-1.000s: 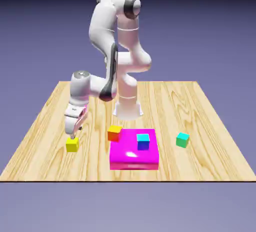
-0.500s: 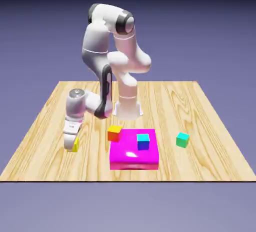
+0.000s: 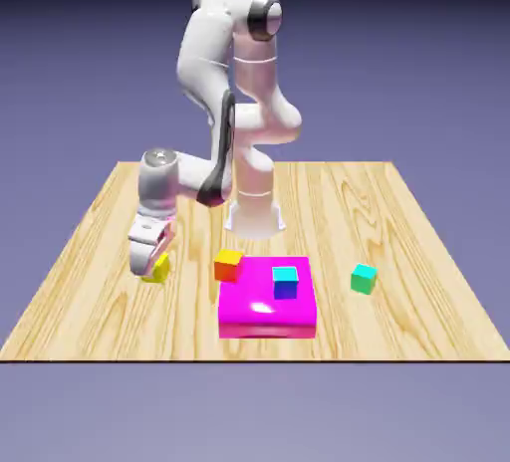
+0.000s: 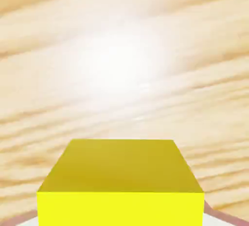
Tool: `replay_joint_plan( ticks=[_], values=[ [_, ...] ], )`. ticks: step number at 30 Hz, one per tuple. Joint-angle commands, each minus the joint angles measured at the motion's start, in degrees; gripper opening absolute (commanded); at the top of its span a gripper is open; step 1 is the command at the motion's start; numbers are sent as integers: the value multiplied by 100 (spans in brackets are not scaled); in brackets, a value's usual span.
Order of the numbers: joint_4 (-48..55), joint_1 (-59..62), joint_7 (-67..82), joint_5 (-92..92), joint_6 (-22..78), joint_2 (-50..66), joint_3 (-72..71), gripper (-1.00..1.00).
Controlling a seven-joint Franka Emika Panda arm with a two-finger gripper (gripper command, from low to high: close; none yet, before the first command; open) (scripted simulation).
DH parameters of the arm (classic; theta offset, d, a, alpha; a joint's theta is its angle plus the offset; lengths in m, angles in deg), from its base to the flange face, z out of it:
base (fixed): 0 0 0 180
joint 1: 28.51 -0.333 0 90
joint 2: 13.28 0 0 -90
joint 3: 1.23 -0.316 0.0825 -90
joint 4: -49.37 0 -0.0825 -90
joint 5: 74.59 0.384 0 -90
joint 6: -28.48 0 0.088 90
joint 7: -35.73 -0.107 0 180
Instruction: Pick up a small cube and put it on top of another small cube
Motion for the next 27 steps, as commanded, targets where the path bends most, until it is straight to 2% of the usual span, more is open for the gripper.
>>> replay_joint_plan(
  ticks=[1,27],
  values=[
    [33,-6,-250,27,85,-31,-89,-100],
    [893,-130,-6728,720,2456,-847,-2378,-100]
  ],
)
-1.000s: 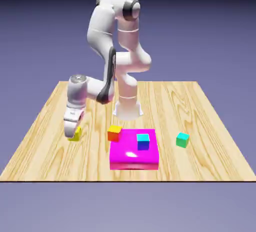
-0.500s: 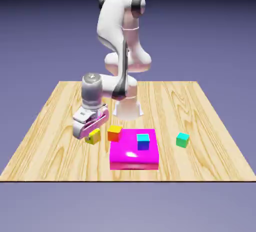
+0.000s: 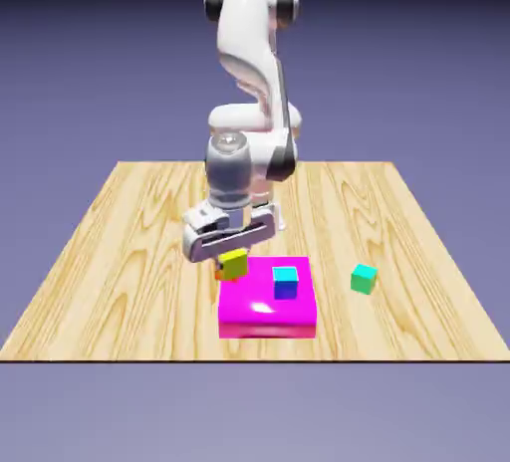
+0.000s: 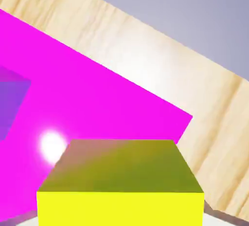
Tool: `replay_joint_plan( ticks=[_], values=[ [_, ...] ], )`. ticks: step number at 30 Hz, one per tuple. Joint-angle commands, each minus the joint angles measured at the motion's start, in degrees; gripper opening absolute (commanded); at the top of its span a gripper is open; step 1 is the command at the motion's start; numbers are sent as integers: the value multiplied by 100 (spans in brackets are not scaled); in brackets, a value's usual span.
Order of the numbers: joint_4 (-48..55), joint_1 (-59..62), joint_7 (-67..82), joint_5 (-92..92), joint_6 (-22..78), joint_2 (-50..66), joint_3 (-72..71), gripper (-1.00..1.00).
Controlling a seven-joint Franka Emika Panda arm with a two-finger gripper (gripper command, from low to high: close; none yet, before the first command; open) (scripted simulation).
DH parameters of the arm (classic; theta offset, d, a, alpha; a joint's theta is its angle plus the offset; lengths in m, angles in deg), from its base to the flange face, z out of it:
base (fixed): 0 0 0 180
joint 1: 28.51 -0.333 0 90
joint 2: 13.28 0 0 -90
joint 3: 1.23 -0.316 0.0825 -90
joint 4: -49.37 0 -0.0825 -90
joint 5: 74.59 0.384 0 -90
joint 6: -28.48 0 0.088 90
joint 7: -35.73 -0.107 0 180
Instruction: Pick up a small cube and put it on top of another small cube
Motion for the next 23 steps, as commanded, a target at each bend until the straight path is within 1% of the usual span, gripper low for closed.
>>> replay_joint_plan(
  ticks=[1,13,14,15,19,20,21,22,23],
  values=[
    [33,41,-260,11,88,-31,-95,-100],
    [430,-17,-3251,331,1183,-408,-1152,-100],
    [438,-18,-3310,338,1205,-415,-1172,-100],
    [438,-18,-3310,338,1205,-415,-1172,-100],
    [43,-30,-3338,300,209,187,-1184,-100],
    [-4,-31,-3342,296,90,259,-1185,-100],
    [-4,-31,-3342,296,90,259,-1185,100],
    [-4,-31,-3342,296,90,259,-1185,100],
    [94,-28,-3335,305,339,108,-1182,100]
  ],
)
